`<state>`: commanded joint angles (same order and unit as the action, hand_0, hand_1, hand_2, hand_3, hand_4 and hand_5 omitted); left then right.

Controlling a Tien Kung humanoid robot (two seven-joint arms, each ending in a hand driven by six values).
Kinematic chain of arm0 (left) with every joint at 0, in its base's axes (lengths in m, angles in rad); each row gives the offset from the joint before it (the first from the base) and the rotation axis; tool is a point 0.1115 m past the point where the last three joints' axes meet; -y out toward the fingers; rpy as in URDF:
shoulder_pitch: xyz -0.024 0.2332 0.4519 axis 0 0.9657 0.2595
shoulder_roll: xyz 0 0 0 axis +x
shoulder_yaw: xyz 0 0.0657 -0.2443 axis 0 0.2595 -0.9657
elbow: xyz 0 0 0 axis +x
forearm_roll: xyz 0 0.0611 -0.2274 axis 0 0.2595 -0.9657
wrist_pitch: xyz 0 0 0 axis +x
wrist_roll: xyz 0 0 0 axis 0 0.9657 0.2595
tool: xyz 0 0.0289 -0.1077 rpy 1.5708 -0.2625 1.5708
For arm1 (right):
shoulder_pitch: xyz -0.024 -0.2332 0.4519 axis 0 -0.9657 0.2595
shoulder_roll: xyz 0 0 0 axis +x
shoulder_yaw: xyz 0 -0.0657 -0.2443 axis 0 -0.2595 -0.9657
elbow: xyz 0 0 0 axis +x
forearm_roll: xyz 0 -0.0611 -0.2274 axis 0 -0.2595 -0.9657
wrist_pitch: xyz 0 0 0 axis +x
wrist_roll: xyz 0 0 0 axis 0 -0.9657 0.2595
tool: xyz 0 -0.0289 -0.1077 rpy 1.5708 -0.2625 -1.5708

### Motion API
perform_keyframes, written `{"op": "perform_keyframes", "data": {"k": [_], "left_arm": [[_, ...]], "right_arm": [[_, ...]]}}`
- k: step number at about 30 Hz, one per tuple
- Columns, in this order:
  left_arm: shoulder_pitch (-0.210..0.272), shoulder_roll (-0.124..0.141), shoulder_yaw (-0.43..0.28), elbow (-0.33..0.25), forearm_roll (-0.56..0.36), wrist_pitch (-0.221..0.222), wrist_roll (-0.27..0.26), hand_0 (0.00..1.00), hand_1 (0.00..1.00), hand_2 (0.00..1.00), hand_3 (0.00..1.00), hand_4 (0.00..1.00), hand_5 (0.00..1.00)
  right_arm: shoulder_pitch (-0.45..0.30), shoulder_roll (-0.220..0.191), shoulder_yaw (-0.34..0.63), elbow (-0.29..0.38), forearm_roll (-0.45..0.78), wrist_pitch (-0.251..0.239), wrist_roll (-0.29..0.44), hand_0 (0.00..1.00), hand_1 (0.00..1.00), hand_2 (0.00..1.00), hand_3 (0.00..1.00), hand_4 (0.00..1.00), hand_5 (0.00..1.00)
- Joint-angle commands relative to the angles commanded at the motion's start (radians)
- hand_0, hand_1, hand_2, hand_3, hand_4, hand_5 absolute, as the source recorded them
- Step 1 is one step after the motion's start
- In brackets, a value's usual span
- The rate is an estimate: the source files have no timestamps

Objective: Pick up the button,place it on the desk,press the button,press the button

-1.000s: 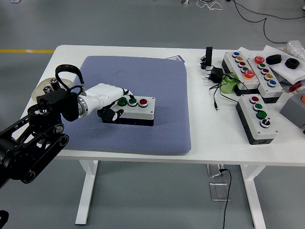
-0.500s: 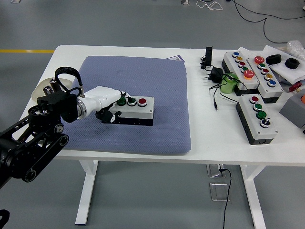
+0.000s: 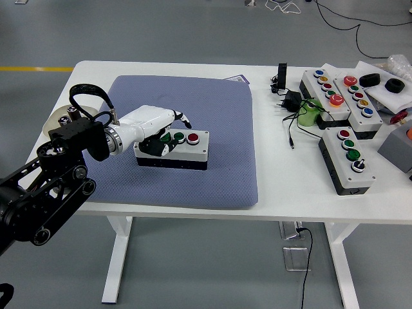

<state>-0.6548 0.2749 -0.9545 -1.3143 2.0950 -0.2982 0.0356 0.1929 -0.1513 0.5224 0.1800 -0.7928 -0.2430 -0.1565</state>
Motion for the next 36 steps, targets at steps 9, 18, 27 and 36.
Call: {"op": "perform_keyframes", "data": {"k": [9, 18, 27, 36], "left_arm": [[-0.029, -0.030, 0.027, 0.039, 0.001, -0.008, 0.008, 0.009, 0.002, 0.045, 0.745, 0.532, 0.005], [-0.058, -0.059, 0.058, 0.089, -0.003, -0.022, 0.012, 0.008, 0.002, 0.045, 0.745, 0.532, 0.003], [-0.057, -0.069, 0.080, 0.141, -0.017, -0.013, 0.013, 0.010, 0.002, 0.045, 0.744, 0.530, 0.002], [-0.050, -0.065, 0.073, 0.123, -0.022, -0.017, 0.012, 0.009, 0.002, 0.045, 0.743, 0.528, 0.002]], "right_arm": [[0.000, 0.000, 0.001, 0.000, 0.000, 0.000, 0.001, 0.646, 0.530, 0.557, 0.631, 0.234, 0.253], [0.000, -0.001, 0.000, 0.000, 0.001, 0.001, 0.001, 0.646, 0.530, 0.557, 0.631, 0.235, 0.254], [-0.005, -0.002, -0.004, 0.000, 0.006, 0.001, 0.001, 0.645, 0.530, 0.557, 0.631, 0.236, 0.253], [-0.010, -0.002, -0.005, 0.000, 0.006, 0.000, 0.000, 0.645, 0.530, 0.557, 0.632, 0.236, 0.253]]}}
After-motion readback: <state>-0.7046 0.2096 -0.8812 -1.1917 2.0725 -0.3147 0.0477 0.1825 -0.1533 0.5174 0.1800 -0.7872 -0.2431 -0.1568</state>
